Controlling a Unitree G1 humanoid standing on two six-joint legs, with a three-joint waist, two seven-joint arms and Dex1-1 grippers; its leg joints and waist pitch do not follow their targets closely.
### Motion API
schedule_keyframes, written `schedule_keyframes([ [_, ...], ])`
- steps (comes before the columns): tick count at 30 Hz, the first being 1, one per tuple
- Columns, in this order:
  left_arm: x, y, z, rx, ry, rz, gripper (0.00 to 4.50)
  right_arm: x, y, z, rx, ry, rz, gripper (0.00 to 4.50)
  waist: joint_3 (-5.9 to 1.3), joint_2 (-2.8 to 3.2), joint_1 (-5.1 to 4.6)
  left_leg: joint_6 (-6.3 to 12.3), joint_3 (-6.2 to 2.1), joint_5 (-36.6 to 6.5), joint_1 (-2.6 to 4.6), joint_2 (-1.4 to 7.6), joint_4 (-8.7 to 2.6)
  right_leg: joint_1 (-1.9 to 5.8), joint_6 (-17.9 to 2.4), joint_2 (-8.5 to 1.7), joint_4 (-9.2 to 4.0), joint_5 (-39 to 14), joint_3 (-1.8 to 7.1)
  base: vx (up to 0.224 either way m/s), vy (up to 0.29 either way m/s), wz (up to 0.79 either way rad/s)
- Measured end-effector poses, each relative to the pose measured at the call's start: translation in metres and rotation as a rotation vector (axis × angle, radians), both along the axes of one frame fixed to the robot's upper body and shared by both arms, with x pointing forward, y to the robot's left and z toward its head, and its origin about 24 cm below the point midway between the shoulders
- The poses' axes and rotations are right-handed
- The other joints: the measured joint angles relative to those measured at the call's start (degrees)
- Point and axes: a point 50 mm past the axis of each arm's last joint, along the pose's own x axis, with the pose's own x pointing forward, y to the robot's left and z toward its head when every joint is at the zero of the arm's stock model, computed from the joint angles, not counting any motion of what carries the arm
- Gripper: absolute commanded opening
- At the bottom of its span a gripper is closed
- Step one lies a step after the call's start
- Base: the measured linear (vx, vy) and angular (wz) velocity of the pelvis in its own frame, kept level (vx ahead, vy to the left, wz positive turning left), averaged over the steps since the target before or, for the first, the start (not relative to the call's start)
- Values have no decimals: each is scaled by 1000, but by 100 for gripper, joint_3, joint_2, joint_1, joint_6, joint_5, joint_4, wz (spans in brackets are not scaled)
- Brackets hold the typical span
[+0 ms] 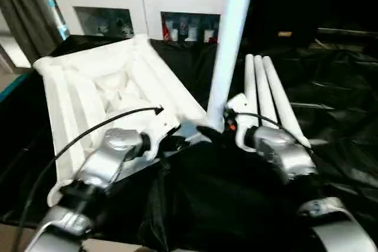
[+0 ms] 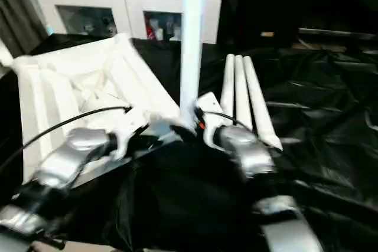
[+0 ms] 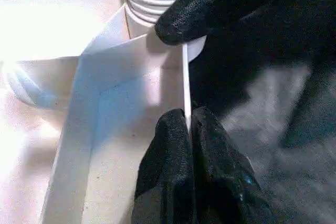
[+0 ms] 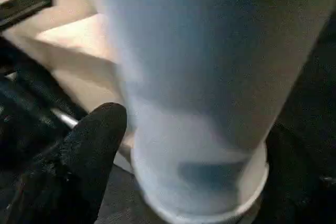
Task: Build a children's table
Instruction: Rotate leg to tighten
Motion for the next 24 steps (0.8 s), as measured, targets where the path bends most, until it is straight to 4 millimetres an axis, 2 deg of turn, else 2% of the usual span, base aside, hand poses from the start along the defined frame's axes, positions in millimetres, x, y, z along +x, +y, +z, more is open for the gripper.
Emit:
schedule_keyframes([
  [2,-6,7,2,1,20,-58,0,-7,-9,1,5,32,77,391,0,-1,37,10,0,-4,-34,6,18,-12,-7,0,-7,-5,-11,0,0,0],
  [4,-9,12,3,1,39,-84,0,-11,-7,0,18,56,119,391,2,3,41,29,1,-10,-44,11,45,-12,-10,-1,-1,-6,-13,0,0,0],
  [9,-10,17,4,9,58,-112,0,-14,-9,3,29,69,174,391,3,2,40,17,14,-13,-40,19,60,-10,-16,-5,15,-1,-9,0,0,0],
  [10,-11,18,5,12,59,-113,0,-15,-9,5,30,65,181,374,3,2,40,15,19,-12,-36,20,61,-10,-16,-6,24,-1,-4,0,0,0],
  [13,-11,20,5,16,65,-119,0,-16,-9,6,40,70,196,364,4,2,40,8,23,-8,-30,25,59,-10,-16,-6,33,-1,-2,0,0,0],
  [15,-12,20,4,15,70,-123,0,-19,-8,5,48,80,202,333,4,1,40,7,23,-7,-30,26,59,-10,-15,-5,36,-1,-3,0,0,0],
  [18,-13,19,2,10,77,-121,0,-23,-8,0,57,98,198,311,4,1,39,6,23,-7,-31,26,59,-10,-15,-5,37,-1,-3,0,0,0],
  [22,-12,14,0,2,66,-99,0,-22,-9,-1,63,88,158,290,4,0,26,6,25,-7,-30,26,59,-9,-15,-5,35,-1,0,0,0,0],
  [24,-9,9,-2,-6,43,-54,0,-20,-4,-5,77,75,85,285,2,-6,-1,6,25,-7,-22,26,58,-5,-14,-5,36,-2,0,0,0,0],
])
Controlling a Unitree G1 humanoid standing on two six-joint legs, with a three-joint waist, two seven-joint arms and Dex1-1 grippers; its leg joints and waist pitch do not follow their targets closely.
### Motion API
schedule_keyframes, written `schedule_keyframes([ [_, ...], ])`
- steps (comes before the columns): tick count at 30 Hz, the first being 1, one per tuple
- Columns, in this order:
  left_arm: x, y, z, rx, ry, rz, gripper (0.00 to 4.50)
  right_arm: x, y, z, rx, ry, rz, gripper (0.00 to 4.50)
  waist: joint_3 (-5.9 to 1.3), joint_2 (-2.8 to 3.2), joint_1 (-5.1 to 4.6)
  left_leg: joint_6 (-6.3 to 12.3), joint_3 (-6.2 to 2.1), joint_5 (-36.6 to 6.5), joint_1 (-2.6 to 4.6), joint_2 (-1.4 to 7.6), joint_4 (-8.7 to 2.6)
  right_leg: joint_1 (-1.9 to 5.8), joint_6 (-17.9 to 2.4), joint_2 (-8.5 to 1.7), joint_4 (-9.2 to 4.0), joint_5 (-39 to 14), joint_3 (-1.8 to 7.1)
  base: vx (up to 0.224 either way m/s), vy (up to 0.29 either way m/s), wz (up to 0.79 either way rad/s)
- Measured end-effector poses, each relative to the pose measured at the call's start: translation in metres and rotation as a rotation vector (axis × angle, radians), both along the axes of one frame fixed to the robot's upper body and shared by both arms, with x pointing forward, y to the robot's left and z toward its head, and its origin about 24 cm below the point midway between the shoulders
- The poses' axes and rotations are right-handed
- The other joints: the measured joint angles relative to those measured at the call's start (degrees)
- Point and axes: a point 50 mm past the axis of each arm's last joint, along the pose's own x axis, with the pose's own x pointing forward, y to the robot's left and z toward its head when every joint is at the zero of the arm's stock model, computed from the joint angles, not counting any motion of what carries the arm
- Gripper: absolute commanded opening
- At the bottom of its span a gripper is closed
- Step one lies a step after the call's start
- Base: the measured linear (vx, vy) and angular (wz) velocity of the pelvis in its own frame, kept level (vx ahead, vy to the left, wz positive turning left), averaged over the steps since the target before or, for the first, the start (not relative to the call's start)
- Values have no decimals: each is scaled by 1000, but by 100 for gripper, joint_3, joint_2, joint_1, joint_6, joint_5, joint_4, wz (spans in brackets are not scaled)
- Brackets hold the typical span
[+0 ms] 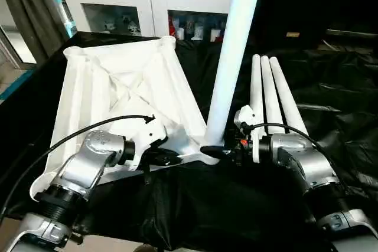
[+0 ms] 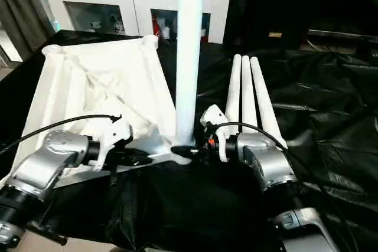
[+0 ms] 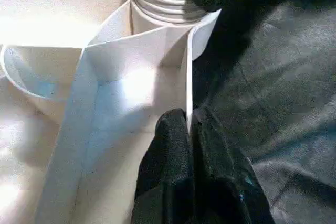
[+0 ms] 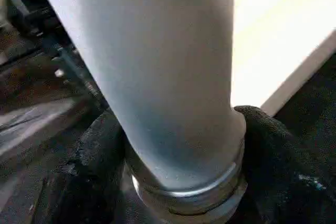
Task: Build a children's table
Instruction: Rotate leg to tighten
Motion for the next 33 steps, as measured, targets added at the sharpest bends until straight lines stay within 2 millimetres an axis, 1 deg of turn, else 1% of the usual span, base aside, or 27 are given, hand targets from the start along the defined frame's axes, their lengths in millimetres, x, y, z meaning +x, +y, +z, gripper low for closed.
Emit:
schedule_keyframes([
  [1,4,-4,-1,3,-23,45,0,4,3,-3,5,-13,-85,283,-1,-2,-28,0,0,0,5,0,0,3,2,0,0,-1,0,0,0,0],
  [3,10,-11,-2,5,-37,97,0,11,6,-4,6,-25,-182,280,-1,-2,-54,-1,0,0,8,-2,-1,3,33,0,-2,-20,3,0,0,0],
  [9,23,-34,-5,3,-62,259,0,26,18,-8,20,-17,-450,279,-1,-1,-67,-1,-1,1,30,-4,-4,13,42,0,-12,-26,4,0,0,0],
  [11,25,-44,-5,-2,-54,310,0,31,21,-8,7,-19,-527,279,-3,9,-82,-1,-5,0,33,-5,-9,19,43,-1,-40,-26,-2,0,0,0],
  [12,25,-47,-6,-3,-51,323,0,32,22,-9,6,-20,-545,279,-5,13,-90,-1,-6,0,34,-7,-14,22,43,-2,-54,-26,-5,0,0,0],
  [13,26,-48,-6,-3,-51,333,0,32,23,-9,11,-20,-560,335,-5,13,-91,-1,-7,0,34,-11,-13,23,43,-4,-58,-26,-4,0,0,0],
  [14,26,-48,-6,-2,-51,337,0,32,23,-10,15,-18,-565,349,-6,13,-93,-1,-7,0,34,-13,-13,23,43,-4,-58,-26,-2,0,0,0],
  [16,26,-49,-6,0,-54,339,0,32,25,-10,28,-16,-569,355,-6,14,-98,-1,-7,0,34,-15,-12,23,43,-5,-64,-26,1,0,0,0],
  [17,26,-49,-6,1,-57,339,0,32,25,-10,31,-14,-571,370,-5,14,-100,-1,-8,0,33,-16,-12,23,43,-5,-68,-26,1,0,0,0],
  [18,26,-50,-5,3,-58,339,0,33,25,-10,30,-16,-571,370,-5,15,-102,-1,-8,0,32,-17,-12,23,43,-5,-69,-26,1,0,0,0],
  [19,26,-50,-5,4,-59,339,0,33,26,-10,30,-16,-571,385,-6,14,-103,-1,-8,0,32,-17,-12,23,43,-5,-70,-26,2,0,0,0],
  [23,27,-53,-5,4,-74,339,0,34,26,-9,7,-49,-584,385,-1,22,-91,-1,-8,0,28,-18,-14,20,43,-5,-69,-26,3,0,0,0],
  [26,29,-57,-4,0,-79,344,0,34,23,-7,-11,-67,-601,385,3,44,-54,-1,-8,0,15,-22,-19,12,42,-5,-68,-25,9,0,0,0],
  [27,31,-59,-3,-4,-81,349,28,34,20,-6,-14,-74,-607,393,4,47,-42,0,-8,1,9,-23,-20,9,42,-5,-67,-23,9,0,0,0],
  [28,34,-64,-3,-12,-85,363,45,31,15,-5,-19,-84,-620,395,5,51,-17,1,-8,1,-2,-24,-21,10,46,-5,-66,-18,13,0,0,0],
  [29,36,-64,-2,-16,-93,383,45,30,12,-3,-21,-89,-625,395,6,52,-26,1,3,2,-4,-24,-22,6,47,-5,-57,-13,24,0,0,0],
  [31,43,-65,1,-47,-112,449,71,24,4,0,-23,-103,-631,395,14,41,-27,2,4,2,-15,-23,-16,-1,62,-5,-56,22,25,0,0,0],
  [33,49,-68,11,-93,-156,488,77,18,1,4,-16,-118,-617,395,17,35,-24,1,-1,3,-26,-18,-15,-7,80,-3,-56,38,19,0,0,0],
])
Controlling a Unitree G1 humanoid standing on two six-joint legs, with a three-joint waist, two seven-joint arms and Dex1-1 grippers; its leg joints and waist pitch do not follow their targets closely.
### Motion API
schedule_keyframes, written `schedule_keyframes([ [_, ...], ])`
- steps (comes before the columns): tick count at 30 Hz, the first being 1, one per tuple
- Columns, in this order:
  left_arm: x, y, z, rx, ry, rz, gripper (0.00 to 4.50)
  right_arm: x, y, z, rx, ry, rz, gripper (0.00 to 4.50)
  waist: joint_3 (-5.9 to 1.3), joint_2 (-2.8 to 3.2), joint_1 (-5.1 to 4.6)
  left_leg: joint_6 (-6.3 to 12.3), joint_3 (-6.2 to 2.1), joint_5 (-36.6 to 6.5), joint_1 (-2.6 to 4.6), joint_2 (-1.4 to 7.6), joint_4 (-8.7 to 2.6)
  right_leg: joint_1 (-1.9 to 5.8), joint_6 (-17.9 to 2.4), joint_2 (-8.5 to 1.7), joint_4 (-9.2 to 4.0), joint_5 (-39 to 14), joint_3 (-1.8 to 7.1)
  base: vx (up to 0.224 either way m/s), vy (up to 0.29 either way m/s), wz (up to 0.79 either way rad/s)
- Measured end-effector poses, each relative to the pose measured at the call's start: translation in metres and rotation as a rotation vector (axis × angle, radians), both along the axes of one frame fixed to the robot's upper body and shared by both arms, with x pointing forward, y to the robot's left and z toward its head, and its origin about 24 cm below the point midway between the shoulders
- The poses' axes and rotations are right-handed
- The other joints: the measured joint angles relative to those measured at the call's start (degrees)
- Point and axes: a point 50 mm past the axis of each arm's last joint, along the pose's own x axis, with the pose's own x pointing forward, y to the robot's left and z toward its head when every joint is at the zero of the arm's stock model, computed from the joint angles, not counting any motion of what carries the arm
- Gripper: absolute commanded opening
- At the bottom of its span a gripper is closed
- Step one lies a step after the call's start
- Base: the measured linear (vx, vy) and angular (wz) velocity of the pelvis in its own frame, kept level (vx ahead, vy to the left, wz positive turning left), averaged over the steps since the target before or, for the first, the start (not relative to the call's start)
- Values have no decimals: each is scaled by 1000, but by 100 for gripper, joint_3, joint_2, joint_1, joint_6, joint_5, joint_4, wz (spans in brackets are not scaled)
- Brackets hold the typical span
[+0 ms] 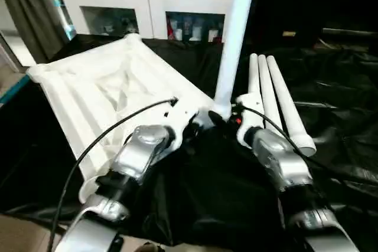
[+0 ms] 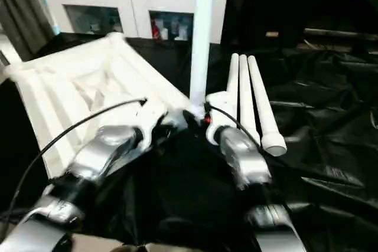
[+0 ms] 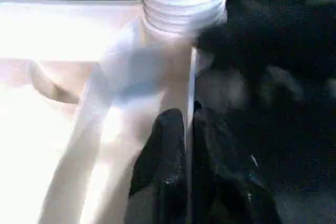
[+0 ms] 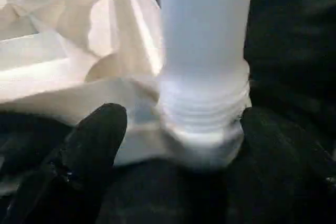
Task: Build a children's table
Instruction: Rotate leg to tighten
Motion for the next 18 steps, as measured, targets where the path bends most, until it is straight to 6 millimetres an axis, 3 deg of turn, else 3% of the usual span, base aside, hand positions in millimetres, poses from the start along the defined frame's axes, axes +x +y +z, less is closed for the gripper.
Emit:
schedule_keyframes([
  [4,11,9,27,-38,-123,51,119,-5,-7,17,-29,-67,24,395,-13,25,-27,-1,-7,0,1,8,-3,-11,3,11,3,-6,0,55,-4,-4],
  [8,7,25,25,-14,-137,74,151,-10,-6,22,-17,-62,54,395,-21,37,-5,12,-5,3,-21,11,-20,-36,-12,13,6,-37,-10,26,-2,-1],
  [14,6,85,37,119,-202,277,161,-30,6,1,-34,71,174,395,-20,37,-3,-1,-17,-1,-65,25,6,-65,-15,19,19,-34,-25,0,0,0],
  [18,4,117,50,204,-246,388,161,-32,12,1,-51,83,200,395,-20,37,-3,-4,-11,0,-63,23,17,-52,-23,14,19,-21,-16,0,0,0],
])
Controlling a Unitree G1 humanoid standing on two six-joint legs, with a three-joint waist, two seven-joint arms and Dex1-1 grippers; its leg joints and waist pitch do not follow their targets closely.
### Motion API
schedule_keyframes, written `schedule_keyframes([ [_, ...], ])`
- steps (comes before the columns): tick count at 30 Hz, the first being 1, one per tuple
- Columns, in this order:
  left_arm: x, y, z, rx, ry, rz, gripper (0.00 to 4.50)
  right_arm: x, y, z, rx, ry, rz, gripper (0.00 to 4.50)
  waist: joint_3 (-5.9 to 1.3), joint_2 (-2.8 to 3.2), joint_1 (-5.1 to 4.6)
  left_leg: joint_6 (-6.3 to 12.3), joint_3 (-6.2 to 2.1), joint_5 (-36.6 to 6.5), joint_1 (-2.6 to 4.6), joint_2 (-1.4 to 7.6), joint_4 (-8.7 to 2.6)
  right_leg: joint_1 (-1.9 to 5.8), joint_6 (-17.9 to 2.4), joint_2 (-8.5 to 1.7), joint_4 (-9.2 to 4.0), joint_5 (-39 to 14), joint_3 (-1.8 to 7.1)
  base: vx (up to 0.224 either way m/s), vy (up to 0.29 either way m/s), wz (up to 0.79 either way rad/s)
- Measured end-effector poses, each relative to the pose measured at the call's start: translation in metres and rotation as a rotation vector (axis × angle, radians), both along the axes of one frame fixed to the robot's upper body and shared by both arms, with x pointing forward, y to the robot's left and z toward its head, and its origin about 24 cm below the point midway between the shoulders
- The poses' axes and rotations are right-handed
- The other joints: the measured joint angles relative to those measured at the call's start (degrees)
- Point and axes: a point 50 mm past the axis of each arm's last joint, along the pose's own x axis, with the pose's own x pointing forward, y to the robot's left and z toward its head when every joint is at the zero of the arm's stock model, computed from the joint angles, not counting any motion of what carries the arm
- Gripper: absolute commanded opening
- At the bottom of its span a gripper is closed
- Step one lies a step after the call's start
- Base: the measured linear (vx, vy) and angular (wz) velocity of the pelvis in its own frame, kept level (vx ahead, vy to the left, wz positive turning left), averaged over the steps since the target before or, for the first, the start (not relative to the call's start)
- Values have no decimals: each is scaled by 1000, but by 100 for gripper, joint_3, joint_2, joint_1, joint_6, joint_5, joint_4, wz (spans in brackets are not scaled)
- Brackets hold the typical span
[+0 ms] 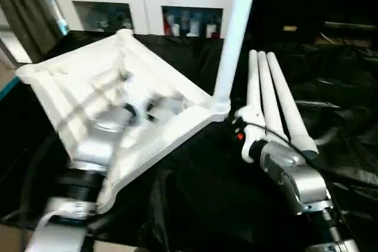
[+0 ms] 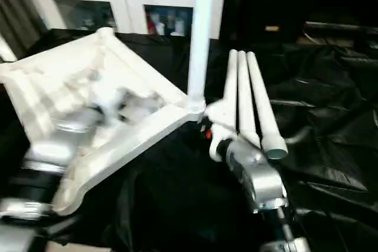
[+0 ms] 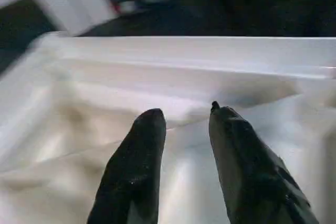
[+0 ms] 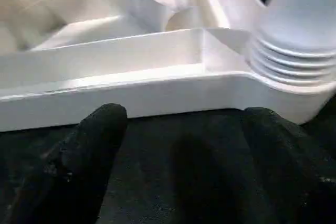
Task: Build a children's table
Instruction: Rotate leg to tighten, then rotate table base
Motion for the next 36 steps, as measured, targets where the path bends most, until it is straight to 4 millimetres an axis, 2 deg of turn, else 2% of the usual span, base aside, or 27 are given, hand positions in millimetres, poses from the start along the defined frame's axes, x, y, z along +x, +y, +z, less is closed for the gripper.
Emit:
schedule_keyframes([
  [1,-2,14,3,34,0,47,161,0,2,0,-6,9,3,395,0,0,-5,-2,0,1,1,0,3,0,-1,0,1,3,1,0,0,0],
  [2,-4,25,6,56,-1,82,135,0,2,-1,-12,19,-2,395,0,-1,-7,-3,0,2,1,0,3,0,1,0,1,5,2,0,0,0],
  [3,-8,38,8,94,7,117,128,-1,2,-1,-17,35,-2,366,1,-10,-14,-3,0,2,2,0,1,-1,1,0,3,7,2,0,0,0],
  [4,-13,53,11,133,22,163,128,-2,1,-3,-28,57,-3,358,0,-22,-14,-10,-2,6,8,0,1,-2,3,1,10,7,2,0,0,0],
  [6,-20,70,12,170,52,217,108,-3,2,-5,-42,85,5,346,-6,-32,-9,-13,-4,8,10,0,0,-1,4,1,14,6,2,0,0,0],
  [7,-24,76,9,185,78,240,92,-4,3,-7,-47,97,12,332,-7,-35,2,-16,-4,10,12,-1,1,-3,5,1,20,6,4,0,0,0],
  [11,-35,90,-5,234,175,279,86,-2,13,-9,-65,109,36,310,-5,-65,12,-22,-5,14,5,0,0,-7,5,1,29,5,6,0,0,0],
  [13,-38,94,-7,255,197,287,49,-1,13,-11,-76,116,30,279,-7,-107,26,-23,-7,14,5,1,0,-5,5,2,32,5,5,0,0,0],
  [17,-42,95,-14,274,266,264,33,2,18,-13,-84,129,39,261,-13,-132,5,-23,-7,15,3,-4,6,-5,3,2,31,7,12,0,0,0],
  [18,-43,94,-17,275,282,257,4,3,21,-11,-81,125,44,235,-15,-137,2,-23,-8,15,4,-3,5,-5,3,2,32,7,12,0,0,0],
  [23,-58,88,-37,311,443,129,0,11,31,-12,-78,121,50,215,-26,-155,-5,-25,-8,15,6,1,4,-10,3,4,39,6,9,0,0,0],
  [24,-61,87,-40,318,474,105,0,12,33,-14,-76,123,50,191,-26,-156,-3,-25,-8,15,6,2,3,-10,3,4,39,6,8,0,0,0],
  [26,-64,83,-40,332,504,55,0,11,35,-18,-79,136,48,191,-27,-160,-1,-25,-9,15,6,3,3,-10,3,5,38,6,8,0,0,0],
  [33,-80,74,-37,324,608,-142,0,19,37,-20,-99,123,43,128,-29,-162,-12,-26,-6,15,28,-1,1,-2,3,4,50,4,16,0,0,0],
  [36,-92,55,-34,260,665,-319,0,23,36,-22,-112,119,46,115,-29,-161,9,-27,-5,15,33,-5,2,-2,3,0,63,1,19,0,0,0],
])
